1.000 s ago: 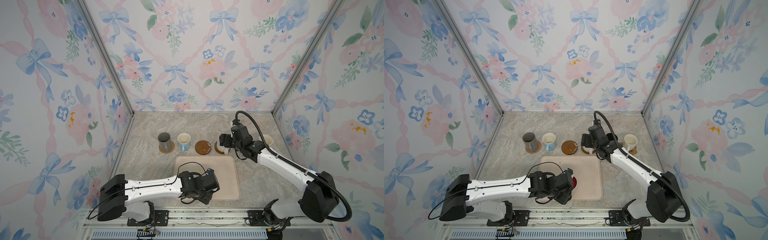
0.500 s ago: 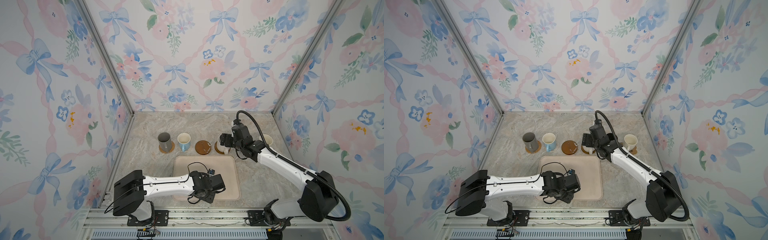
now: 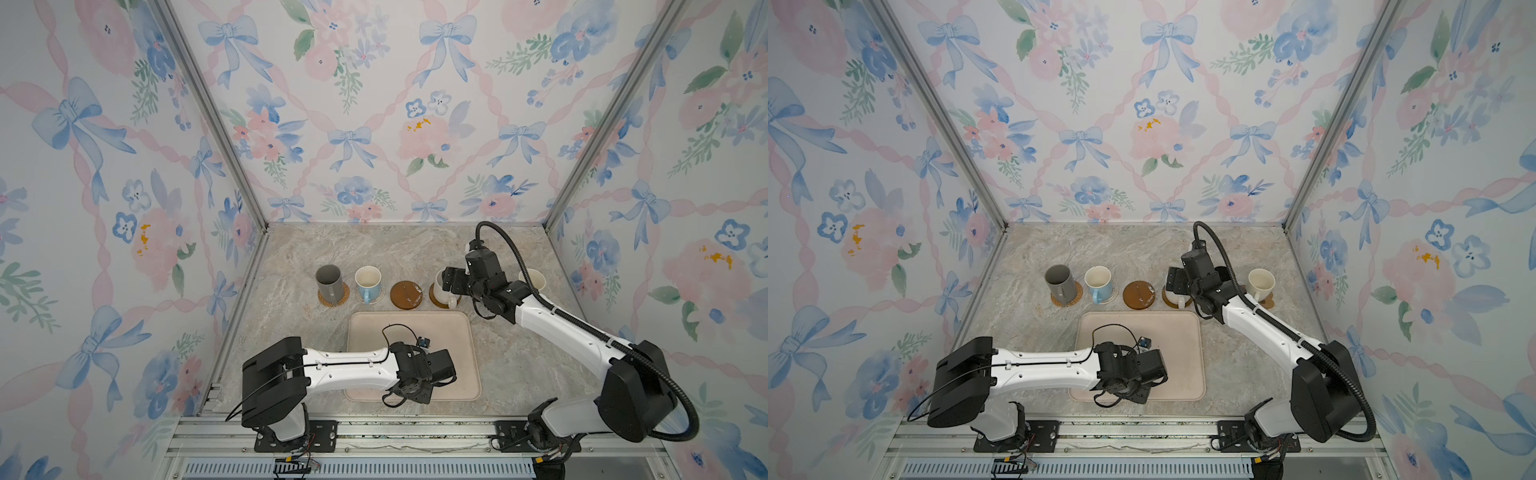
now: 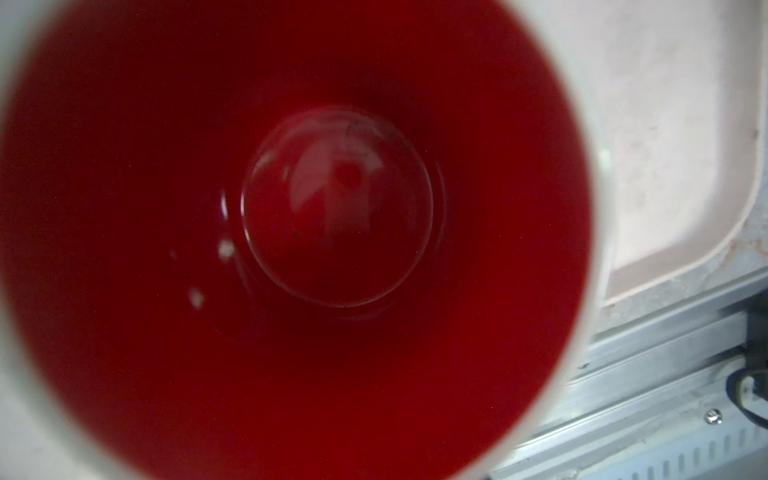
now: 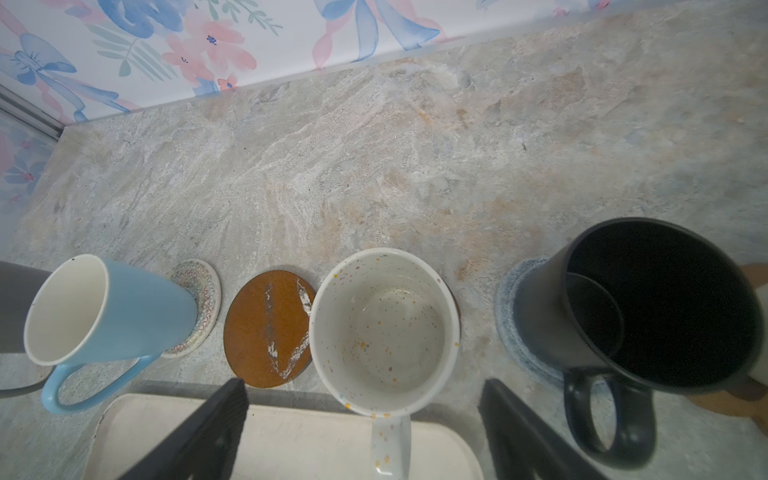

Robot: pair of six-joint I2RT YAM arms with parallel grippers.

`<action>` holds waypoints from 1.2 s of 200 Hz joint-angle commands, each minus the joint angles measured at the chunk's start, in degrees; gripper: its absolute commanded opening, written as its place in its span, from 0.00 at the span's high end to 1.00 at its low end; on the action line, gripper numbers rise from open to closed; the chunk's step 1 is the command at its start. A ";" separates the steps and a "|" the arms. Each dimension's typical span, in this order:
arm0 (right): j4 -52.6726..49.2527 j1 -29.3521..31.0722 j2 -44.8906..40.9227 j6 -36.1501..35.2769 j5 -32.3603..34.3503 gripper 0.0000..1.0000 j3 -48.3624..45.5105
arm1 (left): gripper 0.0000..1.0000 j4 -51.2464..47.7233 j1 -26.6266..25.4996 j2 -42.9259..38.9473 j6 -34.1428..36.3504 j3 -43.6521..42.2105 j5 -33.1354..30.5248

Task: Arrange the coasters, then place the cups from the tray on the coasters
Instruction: 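Lower the open left gripper around the red-lined mug's rim and close, then lift the red-lined mug off the tray with the left gripper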

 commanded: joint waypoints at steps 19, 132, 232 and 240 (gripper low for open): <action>0.77 -0.46 1.70 0.81 -1.06 0.09 -0.46 | 0.73 -1.14 0.93 -1.20 -2.25 -2.95 -2.35; 0.59 -0.55 3.03 0.78 -1.63 0.09 0.23 | 0.72 -1.17 1.46 -2.20 -2.21 -2.44 -6.45; 0.05 -0.55 3.57 0.60 -1.86 0.10 0.64 | 1.00 -1.16 1.46 -2.96 -1.10 -1.21 -8.54; -0.09 -0.55 3.48 0.60 -1.91 0.10 0.60 | 1.00 -1.16 1.46 -3.31 -1.07 -0.97 -9.10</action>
